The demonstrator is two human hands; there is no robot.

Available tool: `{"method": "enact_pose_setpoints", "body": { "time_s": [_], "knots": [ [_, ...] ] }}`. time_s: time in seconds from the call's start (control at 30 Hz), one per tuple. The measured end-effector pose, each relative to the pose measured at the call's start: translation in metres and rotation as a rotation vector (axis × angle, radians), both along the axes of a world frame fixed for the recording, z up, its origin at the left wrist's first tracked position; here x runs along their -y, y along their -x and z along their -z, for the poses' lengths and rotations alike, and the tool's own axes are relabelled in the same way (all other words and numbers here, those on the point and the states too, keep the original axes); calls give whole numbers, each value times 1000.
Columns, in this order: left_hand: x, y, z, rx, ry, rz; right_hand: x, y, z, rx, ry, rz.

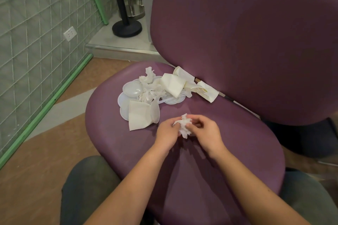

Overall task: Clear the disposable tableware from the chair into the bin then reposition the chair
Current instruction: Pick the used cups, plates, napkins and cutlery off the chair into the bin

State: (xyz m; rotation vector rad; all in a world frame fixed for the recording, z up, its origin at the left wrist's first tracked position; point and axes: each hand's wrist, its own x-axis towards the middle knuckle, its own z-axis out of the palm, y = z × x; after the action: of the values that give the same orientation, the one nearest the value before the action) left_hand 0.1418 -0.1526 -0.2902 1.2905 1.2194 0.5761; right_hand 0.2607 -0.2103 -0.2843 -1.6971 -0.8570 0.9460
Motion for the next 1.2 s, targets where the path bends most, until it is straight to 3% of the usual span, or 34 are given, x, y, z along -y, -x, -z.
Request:
{"method": "enact_pose_setpoints", "body": {
  "time_s": [0.1, 0.23, 0.4, 0.6, 0.73, 0.93, 1.03, 1.2],
  "knots": [
    [0, -4, -16, 327, 362, -186, -2, 16, -10, 48, -39, 34],
    [-11, 4, -31, 458, 496, -339, -7, 31, -20, 141, -94, -66],
    [-28, 21, -50, 439, 422, -309, -25, 42, -34, 278, -127, -175],
    [-44, 37, -66, 296, 343, -236, -58, 53, -52, 124, -132, -101],
    [-61, 45, -78, 346, 344, -204, -80, 59, -55, 296, -216, -63],
    [-87, 59, -88, 250, 200, -293, -115, 61, -46, 393, -191, -132],
    [-101, 64, -83, 180, 145, -332, -132, 55, -37, 591, -70, -117],
    [-110, 72, -83, 52, 48, -297, -155, 49, -27, 1025, 107, -312]
  ]
}}
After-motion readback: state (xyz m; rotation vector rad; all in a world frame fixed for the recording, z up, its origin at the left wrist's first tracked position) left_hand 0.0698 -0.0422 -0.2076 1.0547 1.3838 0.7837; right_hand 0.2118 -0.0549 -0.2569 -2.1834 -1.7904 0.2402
